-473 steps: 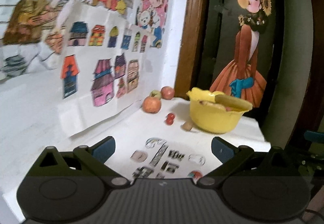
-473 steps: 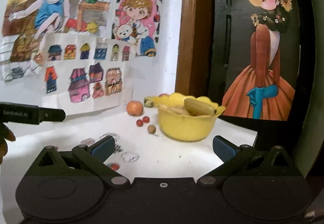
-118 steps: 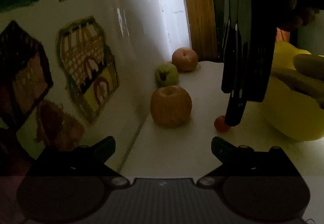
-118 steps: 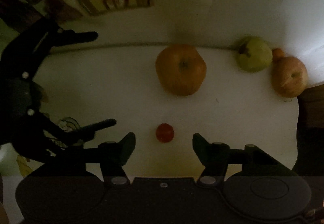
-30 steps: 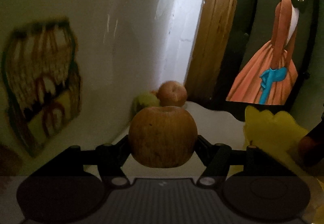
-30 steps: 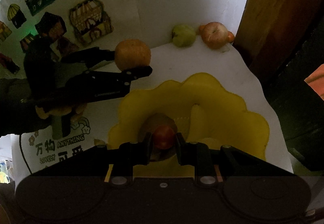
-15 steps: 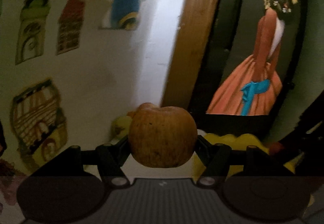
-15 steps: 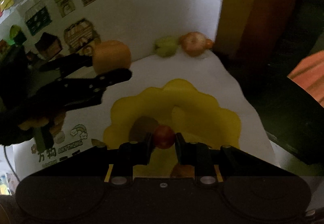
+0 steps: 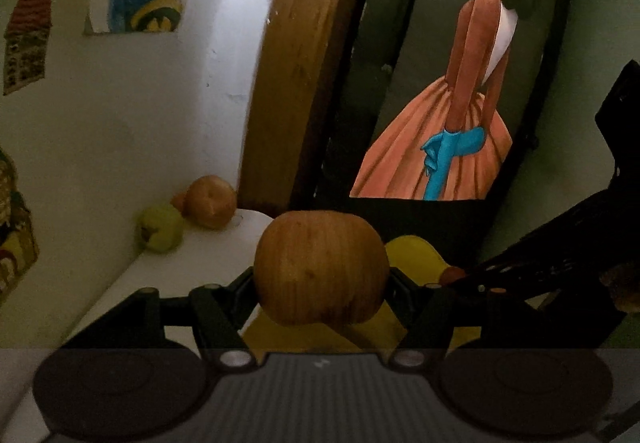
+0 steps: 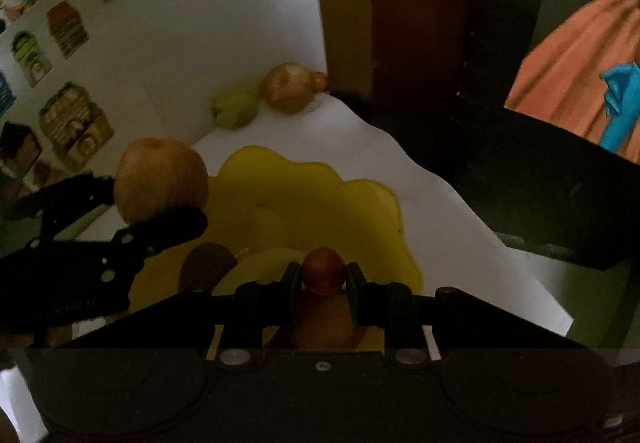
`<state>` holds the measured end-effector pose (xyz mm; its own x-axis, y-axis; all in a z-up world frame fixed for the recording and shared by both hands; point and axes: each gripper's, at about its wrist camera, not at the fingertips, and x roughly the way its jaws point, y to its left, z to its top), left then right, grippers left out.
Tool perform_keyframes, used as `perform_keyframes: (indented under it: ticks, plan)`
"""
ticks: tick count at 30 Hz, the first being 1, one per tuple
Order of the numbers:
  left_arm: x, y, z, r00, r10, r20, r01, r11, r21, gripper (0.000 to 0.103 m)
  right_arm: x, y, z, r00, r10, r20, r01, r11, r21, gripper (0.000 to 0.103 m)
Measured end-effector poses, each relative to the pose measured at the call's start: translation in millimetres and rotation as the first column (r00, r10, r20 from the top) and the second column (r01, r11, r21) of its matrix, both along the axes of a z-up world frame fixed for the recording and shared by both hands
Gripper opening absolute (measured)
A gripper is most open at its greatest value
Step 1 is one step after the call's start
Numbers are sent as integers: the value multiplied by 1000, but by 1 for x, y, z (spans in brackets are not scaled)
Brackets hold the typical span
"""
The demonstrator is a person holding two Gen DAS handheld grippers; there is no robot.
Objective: Organize fruits
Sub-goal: 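Lift the apple and tomato and carry both over the yellow bowl, then lower apple and tomato into the yellow bowl and open both tools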
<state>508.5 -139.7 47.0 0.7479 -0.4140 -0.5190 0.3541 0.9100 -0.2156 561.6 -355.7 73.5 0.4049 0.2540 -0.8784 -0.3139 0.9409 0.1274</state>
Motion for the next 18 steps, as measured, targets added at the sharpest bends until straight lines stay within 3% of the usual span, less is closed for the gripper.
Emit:
perform_keyframes:
  ticks: [4, 14, 18]
  plan:
    - [1, -6, -5, 1000, -12, -19, 12, 1000, 15, 71, -3, -5, -7, 999, -41, 7, 41, 998, 43, 28]
    - [-3, -14, -17, 999, -22, -40, 24, 999, 49, 71, -11, -11, -12, 998, -63, 21, 61, 997, 50, 30]
    - [-5, -16, -17, 999, -29, -41, 31, 998, 58, 71, -14, -11, -14, 997, -73, 36, 71, 996, 51, 36]
